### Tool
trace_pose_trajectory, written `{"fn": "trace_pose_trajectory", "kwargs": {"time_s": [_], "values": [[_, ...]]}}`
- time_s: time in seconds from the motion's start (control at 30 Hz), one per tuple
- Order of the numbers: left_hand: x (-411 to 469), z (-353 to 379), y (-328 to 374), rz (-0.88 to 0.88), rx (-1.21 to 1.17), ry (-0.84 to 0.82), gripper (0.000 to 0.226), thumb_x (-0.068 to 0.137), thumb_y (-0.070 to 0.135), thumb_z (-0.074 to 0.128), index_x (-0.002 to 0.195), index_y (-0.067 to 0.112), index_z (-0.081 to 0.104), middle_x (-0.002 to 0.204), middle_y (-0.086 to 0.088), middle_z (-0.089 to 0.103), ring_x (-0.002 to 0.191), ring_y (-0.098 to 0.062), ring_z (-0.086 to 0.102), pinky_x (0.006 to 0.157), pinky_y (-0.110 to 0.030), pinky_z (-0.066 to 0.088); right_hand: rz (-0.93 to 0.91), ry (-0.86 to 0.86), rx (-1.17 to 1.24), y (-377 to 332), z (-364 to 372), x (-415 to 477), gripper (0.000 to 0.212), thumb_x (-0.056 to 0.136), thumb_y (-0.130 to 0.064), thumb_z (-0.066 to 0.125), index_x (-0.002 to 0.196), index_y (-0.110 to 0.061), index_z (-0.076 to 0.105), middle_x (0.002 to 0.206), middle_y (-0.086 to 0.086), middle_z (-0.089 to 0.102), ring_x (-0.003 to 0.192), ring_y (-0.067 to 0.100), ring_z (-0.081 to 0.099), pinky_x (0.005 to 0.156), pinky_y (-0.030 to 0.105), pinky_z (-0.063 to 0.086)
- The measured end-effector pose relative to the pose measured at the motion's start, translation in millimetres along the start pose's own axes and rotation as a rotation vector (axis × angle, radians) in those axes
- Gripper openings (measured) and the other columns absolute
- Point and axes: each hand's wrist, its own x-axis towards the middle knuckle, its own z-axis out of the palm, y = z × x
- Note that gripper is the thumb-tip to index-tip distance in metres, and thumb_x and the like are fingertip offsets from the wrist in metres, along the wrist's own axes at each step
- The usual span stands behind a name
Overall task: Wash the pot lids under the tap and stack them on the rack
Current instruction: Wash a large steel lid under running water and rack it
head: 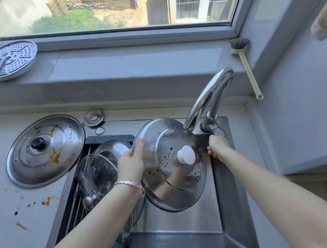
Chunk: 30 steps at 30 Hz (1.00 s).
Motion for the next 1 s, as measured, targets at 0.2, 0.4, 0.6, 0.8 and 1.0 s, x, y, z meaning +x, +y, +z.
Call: {"fn": "trace_pose_trajectory", "kwargs": {"time_s": [0.2,0.4,0.6,0.8,1.0], "values": [[-2.8,-1.5,-4.5,0.005,0.046,-0.026,0.036,0.083,0.048,0.059,0.069,0.017,0.046,0.062,-0.002,0.039,0.061,-0.017,0.037,0.062,-0.029,0.033,-0.079,0.004,0.008,11.0,1.5,4.0,0.021,0.090,-0.012,0.031,0.103,-0.009,0.048,0.077,0.011,0.050,0.050,0.019,0.041,0.046,0.026,0.030],[-6.9,-4.5,-8.5,0.005,0.079,-0.024,0.039,0.083,0.049,0.059,0.065,0.017,0.046,0.060,-0.001,0.039,0.058,-0.017,0.037,0.059,-0.029,0.032,-0.088,-0.027,-0.018,13.7,-4.0,2.5,0.018,0.089,-0.015,0.034,0.097,-0.006,0.048,0.071,0.009,0.050,0.047,0.019,0.041,0.043,0.024,0.031],[-15.8,-5.2,-9.1,0.024,0.131,0.008,0.043,0.085,0.047,0.058,0.059,0.016,0.043,0.056,0.000,0.040,0.053,-0.016,0.036,0.052,-0.027,0.031,-0.220,0.178,-0.190,8.0,-2.7,-37.2,0.059,0.093,-0.040,0.042,0.136,0.000,0.032,0.132,0.020,0.044,0.118,0.033,0.046,0.090,0.035,0.039],[-28.4,2.9,-15.0,0.107,0.211,-0.017,0.039,0.088,0.041,0.055,0.065,0.011,0.046,0.059,-0.005,0.042,0.057,-0.017,0.038,0.054,-0.028,0.034,-1.053,-0.158,-0.483,30.6,43.0,-144.2,0.076,0.086,-0.054,0.009,0.149,-0.012,0.010,0.157,-0.003,0.003,0.145,0.009,-0.002,0.117,0.024,-0.004],[-37.6,2.8,-20.7,0.136,0.189,0.019,0.043,0.091,0.040,0.050,0.060,0.011,0.042,0.056,-0.004,0.041,0.056,-0.016,0.038,0.053,-0.021,0.035,-0.754,-0.132,-0.527,6.2,65.3,-123.4,0.062,0.098,-0.042,0.018,0.149,-0.008,0.010,0.158,0.008,0.004,0.146,0.018,0.001,0.119,0.035,0.000]]}}
